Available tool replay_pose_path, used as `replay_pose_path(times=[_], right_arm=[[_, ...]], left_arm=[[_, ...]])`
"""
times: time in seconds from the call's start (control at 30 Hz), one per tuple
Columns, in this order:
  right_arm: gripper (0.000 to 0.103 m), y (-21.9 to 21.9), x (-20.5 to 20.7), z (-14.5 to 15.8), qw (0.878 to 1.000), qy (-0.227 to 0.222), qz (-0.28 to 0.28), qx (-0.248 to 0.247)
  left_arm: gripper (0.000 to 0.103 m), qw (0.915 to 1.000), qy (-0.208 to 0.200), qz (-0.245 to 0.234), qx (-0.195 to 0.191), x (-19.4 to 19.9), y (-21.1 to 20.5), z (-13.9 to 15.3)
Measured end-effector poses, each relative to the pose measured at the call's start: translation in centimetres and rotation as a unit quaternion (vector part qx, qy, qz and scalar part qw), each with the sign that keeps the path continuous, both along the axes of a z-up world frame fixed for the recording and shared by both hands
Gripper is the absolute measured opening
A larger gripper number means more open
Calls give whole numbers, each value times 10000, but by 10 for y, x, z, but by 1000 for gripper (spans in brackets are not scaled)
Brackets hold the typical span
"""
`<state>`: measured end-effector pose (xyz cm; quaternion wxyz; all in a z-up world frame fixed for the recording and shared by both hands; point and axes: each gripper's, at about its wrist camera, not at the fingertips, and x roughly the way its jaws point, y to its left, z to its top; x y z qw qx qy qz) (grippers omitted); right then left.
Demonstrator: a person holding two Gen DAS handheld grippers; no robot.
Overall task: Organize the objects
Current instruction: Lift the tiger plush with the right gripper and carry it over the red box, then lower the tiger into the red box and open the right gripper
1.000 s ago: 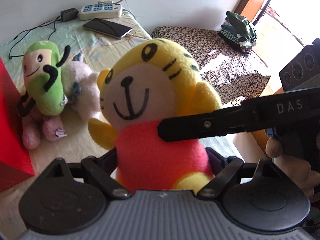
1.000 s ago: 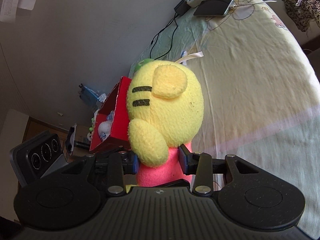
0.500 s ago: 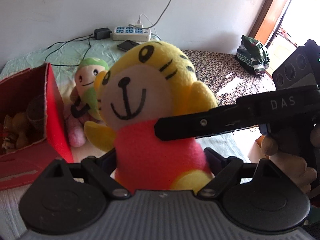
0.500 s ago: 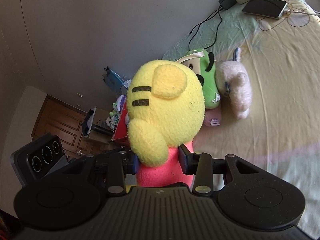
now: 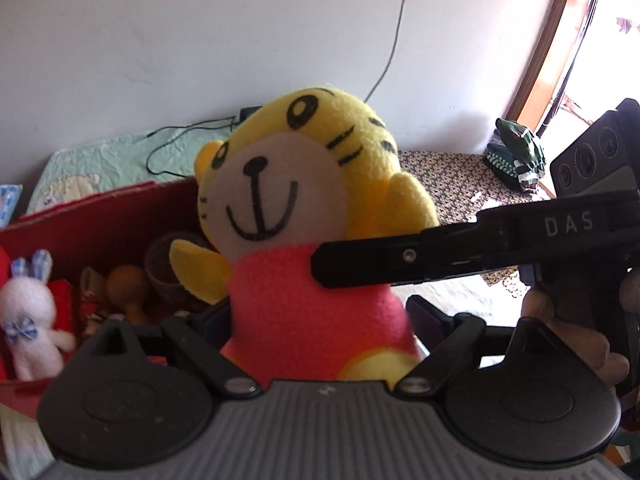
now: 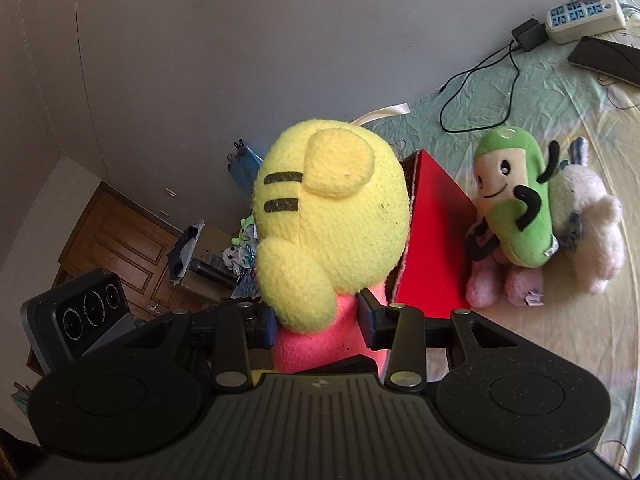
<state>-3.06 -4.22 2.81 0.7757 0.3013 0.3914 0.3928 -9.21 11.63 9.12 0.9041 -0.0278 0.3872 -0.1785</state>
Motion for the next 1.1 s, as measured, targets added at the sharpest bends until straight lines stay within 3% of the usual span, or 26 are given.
replay_pose_path(times=[0.4, 0.77, 1.1], right_arm=[[41, 64, 33, -2, 9971, -242, -357, -632], [41, 88, 55, -25, 9892, 93, -556, -1353], [43, 102, 66, -34, 9806, 433, -583, -1819]], left_arm=[[87, 9998, 105, -64, -175, 45, 71, -20], [86, 9974, 601, -131, -372, 81, 95, -60], [87, 9945, 931, -127, -457, 91, 97, -83]])
